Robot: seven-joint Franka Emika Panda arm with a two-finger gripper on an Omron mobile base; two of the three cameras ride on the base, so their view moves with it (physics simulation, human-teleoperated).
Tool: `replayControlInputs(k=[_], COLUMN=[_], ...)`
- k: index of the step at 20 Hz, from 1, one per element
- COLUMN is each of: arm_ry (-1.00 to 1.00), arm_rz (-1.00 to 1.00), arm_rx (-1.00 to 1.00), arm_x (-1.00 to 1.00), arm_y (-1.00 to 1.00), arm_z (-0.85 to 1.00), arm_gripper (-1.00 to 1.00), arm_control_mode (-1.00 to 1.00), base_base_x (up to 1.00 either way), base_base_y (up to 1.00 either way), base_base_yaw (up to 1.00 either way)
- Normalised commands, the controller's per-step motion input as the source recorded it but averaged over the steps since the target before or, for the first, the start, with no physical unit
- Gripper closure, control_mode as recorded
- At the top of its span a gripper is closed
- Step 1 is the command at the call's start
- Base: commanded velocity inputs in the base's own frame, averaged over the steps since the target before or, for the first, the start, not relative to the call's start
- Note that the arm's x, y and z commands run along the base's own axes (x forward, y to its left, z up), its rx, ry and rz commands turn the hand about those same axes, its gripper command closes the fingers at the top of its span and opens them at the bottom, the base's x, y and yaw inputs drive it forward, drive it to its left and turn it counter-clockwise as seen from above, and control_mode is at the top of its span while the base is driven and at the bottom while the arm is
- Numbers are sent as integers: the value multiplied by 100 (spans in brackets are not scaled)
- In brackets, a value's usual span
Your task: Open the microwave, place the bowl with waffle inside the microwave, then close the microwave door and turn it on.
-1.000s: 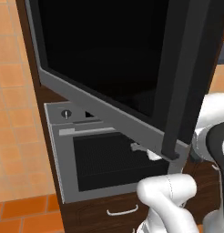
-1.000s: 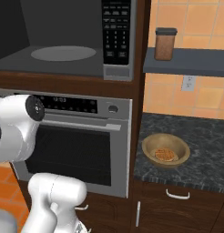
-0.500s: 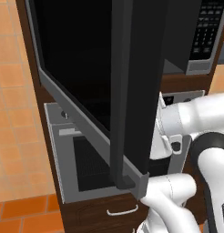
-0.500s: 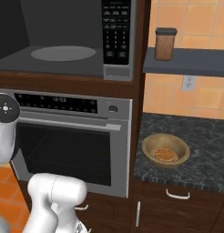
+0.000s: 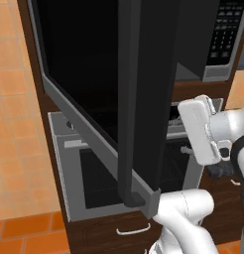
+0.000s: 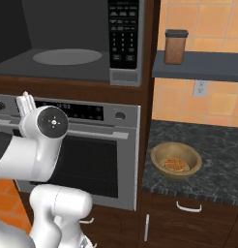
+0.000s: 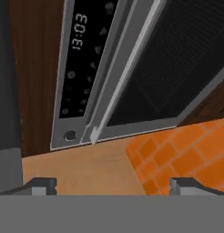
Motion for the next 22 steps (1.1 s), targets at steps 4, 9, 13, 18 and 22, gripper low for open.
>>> replayControlInputs(k=[4, 9, 13, 18, 22], arm_ry=[0, 0, 3, 19, 22], arm_rz=[-26, -24, -10, -9, -9], arm_rx=[-6, -10, 1, 5, 6], arm_x=[8, 24, 24, 32, 48], arm_y=[-100, -100, -100, -100, -100], arm_z=[-39, -39, -32, -61, -67], arm_gripper=[-100, -100, -100, -100, -100], arm_control_mode=[-100, -100, -100, -100, -100], base_base_x=[0, 0, 0, 0, 0], base_base_y=[0, 0, 0, 0, 0], base_base_yaw=[0, 0, 0, 0, 0])
